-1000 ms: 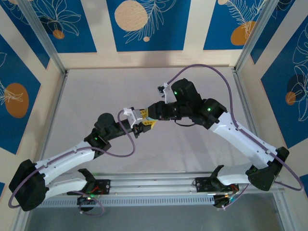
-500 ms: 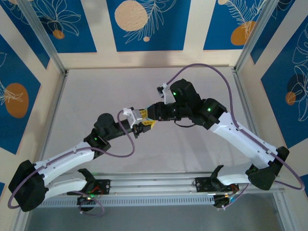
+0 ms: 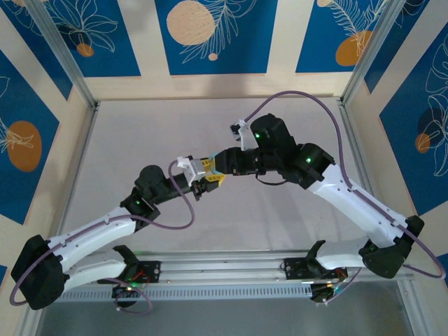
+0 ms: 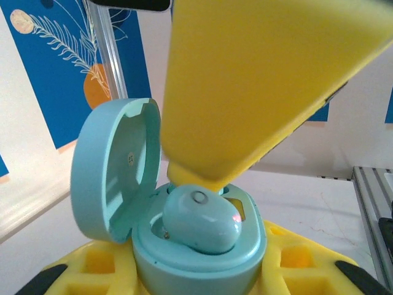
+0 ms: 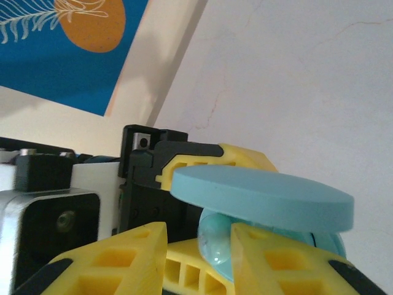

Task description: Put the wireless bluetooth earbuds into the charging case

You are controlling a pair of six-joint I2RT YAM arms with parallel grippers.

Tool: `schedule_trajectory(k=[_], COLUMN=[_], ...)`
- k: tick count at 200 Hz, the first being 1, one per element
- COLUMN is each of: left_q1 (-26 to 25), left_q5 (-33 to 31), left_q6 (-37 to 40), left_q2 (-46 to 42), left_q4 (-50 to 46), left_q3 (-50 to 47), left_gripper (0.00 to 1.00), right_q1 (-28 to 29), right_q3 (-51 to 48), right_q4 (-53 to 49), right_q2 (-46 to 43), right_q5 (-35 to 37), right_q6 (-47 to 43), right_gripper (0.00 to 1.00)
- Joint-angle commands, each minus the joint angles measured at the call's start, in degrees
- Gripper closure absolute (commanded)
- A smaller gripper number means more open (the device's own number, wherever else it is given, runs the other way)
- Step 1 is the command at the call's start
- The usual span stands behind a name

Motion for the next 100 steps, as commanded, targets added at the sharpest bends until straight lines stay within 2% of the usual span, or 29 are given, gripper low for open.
schedule_trajectory(k=[1, 46, 100], left_q1=[-0.82, -0.80, -0.81], left_q5=[-0.54, -0.62, 1.47], left_q6=[0.62, 0.77, 0.62], left_q2=[-1.14, -1.15, -0.23], left_q4=[1.75, 1.46, 1.51], left_q3=[-0.03, -0.05, 0.15], left_gripper=[0.80, 0.80, 0.80], right_q1=[-0.31, -0.84, -3.11], right_q3=[-0.77, -3.60, -10.74], right_q4=[2.49, 7.08, 10.37], right_q2=[-2.72, -6.12, -12.08], right_q5=[-1.73, -3.85, 6.46], right_q6=[-1.13, -1.52, 1.98], right_gripper=[0.65, 0.63, 0.60])
